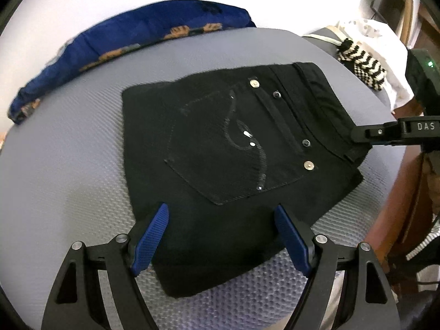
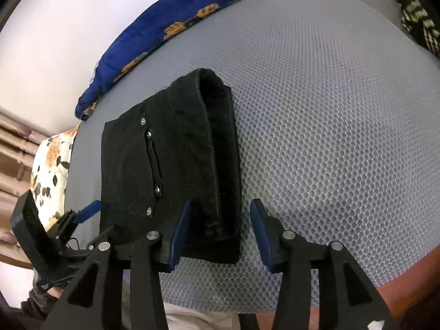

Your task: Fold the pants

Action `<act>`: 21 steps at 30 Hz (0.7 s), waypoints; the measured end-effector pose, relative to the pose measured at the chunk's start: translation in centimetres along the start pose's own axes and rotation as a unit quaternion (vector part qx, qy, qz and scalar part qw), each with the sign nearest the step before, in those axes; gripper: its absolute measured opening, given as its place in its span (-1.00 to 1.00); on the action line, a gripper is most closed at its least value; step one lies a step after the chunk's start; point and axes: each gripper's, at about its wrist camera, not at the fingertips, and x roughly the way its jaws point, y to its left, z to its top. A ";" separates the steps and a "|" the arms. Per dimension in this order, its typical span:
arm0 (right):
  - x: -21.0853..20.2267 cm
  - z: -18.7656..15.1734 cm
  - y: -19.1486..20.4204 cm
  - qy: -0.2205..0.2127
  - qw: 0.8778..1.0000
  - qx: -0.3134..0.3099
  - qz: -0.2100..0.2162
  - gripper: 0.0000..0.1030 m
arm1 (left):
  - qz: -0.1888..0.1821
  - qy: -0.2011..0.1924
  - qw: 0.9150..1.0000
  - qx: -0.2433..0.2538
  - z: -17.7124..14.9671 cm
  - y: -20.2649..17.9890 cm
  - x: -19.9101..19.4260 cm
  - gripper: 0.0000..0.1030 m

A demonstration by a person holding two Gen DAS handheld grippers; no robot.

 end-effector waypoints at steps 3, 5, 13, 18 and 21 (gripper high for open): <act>0.0 0.5 0.2 -0.005 1.000 -0.008 -0.003 -0.11 | 0.009 -0.008 1.000 -0.002 0.1 0.5 -0.5 0.54; 0.3 0.9 0.5 -0.003 1.000 -0.013 -0.002 -0.07 | 0.005 -0.012 1.000 -0.009 0.2 1.1 -0.7 0.54; 1.7 2.7 -0.7 0.018 0.999 -0.011 0.043 -0.04 | -0.082 -0.017 0.989 -0.120 1.0 6.7 -1.1 0.54; 2.8 3.0 -2.3 0.036 0.997 0.000 0.072 0.02 | -0.115 -0.005 0.978 -0.172 1.0 9.6 -0.4 0.54; 3.3 3.2 -3.6 0.045 0.993 0.015 0.107 0.03 | -0.142 0.010 0.968 -0.207 0.7 11.0 0.6 0.54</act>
